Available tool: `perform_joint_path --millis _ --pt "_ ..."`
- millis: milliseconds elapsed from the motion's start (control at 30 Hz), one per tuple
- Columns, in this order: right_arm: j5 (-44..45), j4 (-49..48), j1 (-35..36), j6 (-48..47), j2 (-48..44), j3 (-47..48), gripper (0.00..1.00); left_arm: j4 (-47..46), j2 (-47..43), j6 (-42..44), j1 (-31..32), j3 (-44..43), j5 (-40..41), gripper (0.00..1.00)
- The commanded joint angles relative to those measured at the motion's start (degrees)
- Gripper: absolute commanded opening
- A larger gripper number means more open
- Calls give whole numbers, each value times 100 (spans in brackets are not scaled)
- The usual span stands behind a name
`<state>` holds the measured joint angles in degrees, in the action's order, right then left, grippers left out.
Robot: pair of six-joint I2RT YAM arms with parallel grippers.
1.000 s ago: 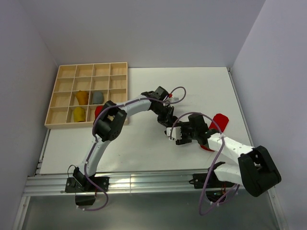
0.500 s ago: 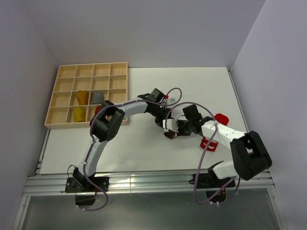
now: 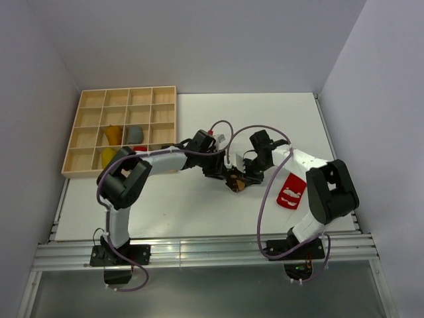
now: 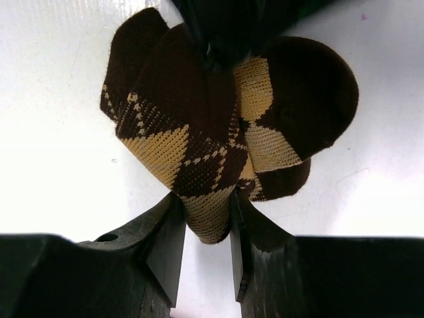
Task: Roll the socks
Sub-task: Roll the sock at the center of the board.
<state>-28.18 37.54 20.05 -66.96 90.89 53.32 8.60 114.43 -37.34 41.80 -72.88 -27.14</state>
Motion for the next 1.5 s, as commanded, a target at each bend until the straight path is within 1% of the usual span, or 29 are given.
perform_joint_path --millis 0,100,133,167,233,267,333,367,433,467,567,767,1033,1200,1400,1467 --pt "129 1009 -63 68 480 275 34 -884 -937 -344 3 563 1242 48" --pt "120 1273 -63 130 797 538 34 -1412 -1668 -291 21 1292 1885 49" --pt "103 1430 -72 157 868 678 34 -1788 -1861 -274 30 1494 2166 49" --pt "77 1510 -72 174 947 749 34 -1948 -2211 -143 39 1862 2308 50" --pt "24 1729 -72 227 1176 977 34 -2230 -2521 -11 108 2171 2685 51" --pt "6 1791 -72 262 1237 1048 34 -2553 -2635 208 152 2434 2722 51" --pt "-38 2036 -72 315 1457 1302 35 -2714 -2865 516 354 2594 3229 52" --pt "-38 2116 -63 376 1536 1399 35 -2784 -2874 883 573 2604 3319 52" --pt "-12 2300 -72 473 1782 1680 35 -2776 -2813 1263 837 2542 3582 52" --pt "-12 2380 -80 525 1870 1777 35 -2741 -2760 1569 1091 2446 3705 52" --pt "-38 2609 -72 631 2169 2068 35 -2732 -2532 1975 1426 2244 3759 53" --pt "-90 2969 -81 693 2661 2455 35 -2557 -1874 2643 1796 1778 3725 54" --pt "-135 3295 -81 719 2961 2877 36 -2302 -1046 3066 1972 1128 3532 57" --pt "-152 3330 -116 816 3057 3000 36 -2275 -791 3075 1972 1057 3548 56" --pt "-258 3181 -177 991 3040 3027 38 -2197 -712 2891 1902 1206 3232 51" --pt "-293 3049 -177 1105 2970 3000 40 -2117 -624 2803 1858 1171 3153 43"
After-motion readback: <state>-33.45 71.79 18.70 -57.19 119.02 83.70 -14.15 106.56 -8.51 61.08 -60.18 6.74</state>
